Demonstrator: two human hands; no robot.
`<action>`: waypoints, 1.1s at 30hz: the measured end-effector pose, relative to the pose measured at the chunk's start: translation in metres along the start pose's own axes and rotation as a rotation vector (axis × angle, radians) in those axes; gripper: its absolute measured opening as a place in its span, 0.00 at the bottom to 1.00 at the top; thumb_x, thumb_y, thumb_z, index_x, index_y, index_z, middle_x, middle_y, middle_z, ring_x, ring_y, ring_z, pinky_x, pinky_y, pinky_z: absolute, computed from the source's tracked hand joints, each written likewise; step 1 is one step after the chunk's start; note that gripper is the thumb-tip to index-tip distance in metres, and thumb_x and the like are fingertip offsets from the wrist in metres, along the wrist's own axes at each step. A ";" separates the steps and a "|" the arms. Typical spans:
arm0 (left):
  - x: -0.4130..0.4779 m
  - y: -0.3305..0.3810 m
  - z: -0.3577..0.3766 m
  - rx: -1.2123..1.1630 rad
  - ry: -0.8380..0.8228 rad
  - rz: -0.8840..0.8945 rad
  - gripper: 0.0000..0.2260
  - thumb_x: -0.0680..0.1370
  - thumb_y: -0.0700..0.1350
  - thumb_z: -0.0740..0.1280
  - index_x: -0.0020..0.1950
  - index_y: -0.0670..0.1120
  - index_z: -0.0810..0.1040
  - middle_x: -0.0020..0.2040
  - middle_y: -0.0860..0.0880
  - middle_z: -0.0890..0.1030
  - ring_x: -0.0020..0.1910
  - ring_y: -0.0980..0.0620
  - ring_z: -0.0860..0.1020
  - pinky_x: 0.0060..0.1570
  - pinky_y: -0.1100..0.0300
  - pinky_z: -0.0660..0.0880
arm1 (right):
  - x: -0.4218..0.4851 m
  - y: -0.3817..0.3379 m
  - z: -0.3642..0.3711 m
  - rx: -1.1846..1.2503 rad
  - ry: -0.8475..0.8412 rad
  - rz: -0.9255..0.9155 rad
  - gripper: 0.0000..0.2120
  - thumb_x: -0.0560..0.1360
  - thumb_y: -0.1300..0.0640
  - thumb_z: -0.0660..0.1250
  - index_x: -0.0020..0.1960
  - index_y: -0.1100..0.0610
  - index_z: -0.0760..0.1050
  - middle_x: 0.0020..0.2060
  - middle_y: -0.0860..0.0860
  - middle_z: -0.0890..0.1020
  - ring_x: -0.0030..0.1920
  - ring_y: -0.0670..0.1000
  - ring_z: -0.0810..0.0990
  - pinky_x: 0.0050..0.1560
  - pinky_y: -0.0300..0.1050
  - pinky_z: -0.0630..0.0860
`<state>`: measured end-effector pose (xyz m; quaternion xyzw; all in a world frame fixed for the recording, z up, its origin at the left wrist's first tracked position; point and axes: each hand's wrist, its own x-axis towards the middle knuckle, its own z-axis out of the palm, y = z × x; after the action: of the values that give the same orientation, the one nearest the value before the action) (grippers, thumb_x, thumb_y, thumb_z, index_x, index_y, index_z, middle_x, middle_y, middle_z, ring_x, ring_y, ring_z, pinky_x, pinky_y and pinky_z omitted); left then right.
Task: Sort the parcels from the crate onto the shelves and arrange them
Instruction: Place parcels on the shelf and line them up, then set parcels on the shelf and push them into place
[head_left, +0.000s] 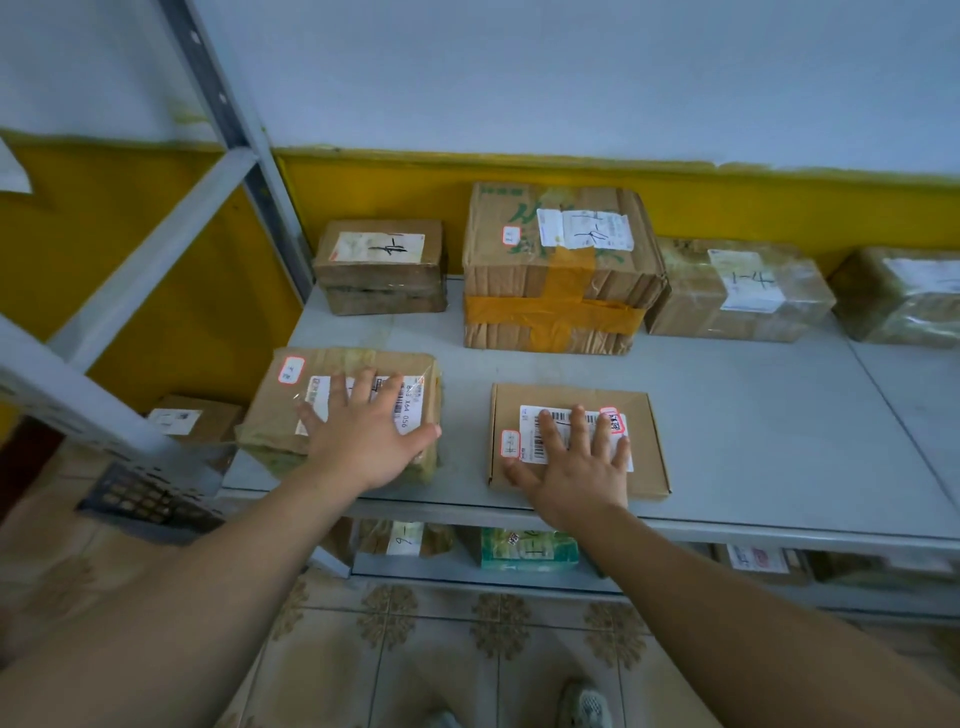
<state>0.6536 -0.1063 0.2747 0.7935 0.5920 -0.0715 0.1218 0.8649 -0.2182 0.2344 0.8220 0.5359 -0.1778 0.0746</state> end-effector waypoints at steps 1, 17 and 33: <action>0.000 0.001 -0.002 0.003 -0.013 -0.001 0.39 0.74 0.73 0.52 0.79 0.56 0.48 0.80 0.52 0.44 0.78 0.42 0.42 0.71 0.30 0.42 | 0.000 0.000 -0.002 -0.004 -0.008 0.003 0.41 0.75 0.25 0.42 0.81 0.45 0.39 0.80 0.55 0.38 0.78 0.64 0.35 0.76 0.66 0.39; -0.098 -0.007 -0.069 -0.018 0.009 0.212 0.33 0.78 0.64 0.60 0.78 0.54 0.56 0.79 0.51 0.57 0.76 0.48 0.57 0.73 0.47 0.57 | -0.043 -0.001 -0.132 -0.076 0.157 -0.174 0.36 0.77 0.30 0.52 0.77 0.52 0.62 0.74 0.56 0.68 0.73 0.59 0.65 0.71 0.57 0.63; -0.326 -0.126 -0.079 -0.169 0.186 -0.178 0.29 0.76 0.60 0.66 0.75 0.56 0.64 0.70 0.55 0.69 0.63 0.53 0.72 0.60 0.55 0.73 | -0.188 -0.184 -0.144 -0.172 0.219 -0.742 0.37 0.78 0.31 0.55 0.79 0.51 0.57 0.76 0.54 0.66 0.72 0.58 0.68 0.67 0.56 0.71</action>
<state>0.4369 -0.3508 0.4204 0.7281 0.6725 0.0421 0.1260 0.6603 -0.2577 0.4505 0.5773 0.8143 -0.0585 0.0161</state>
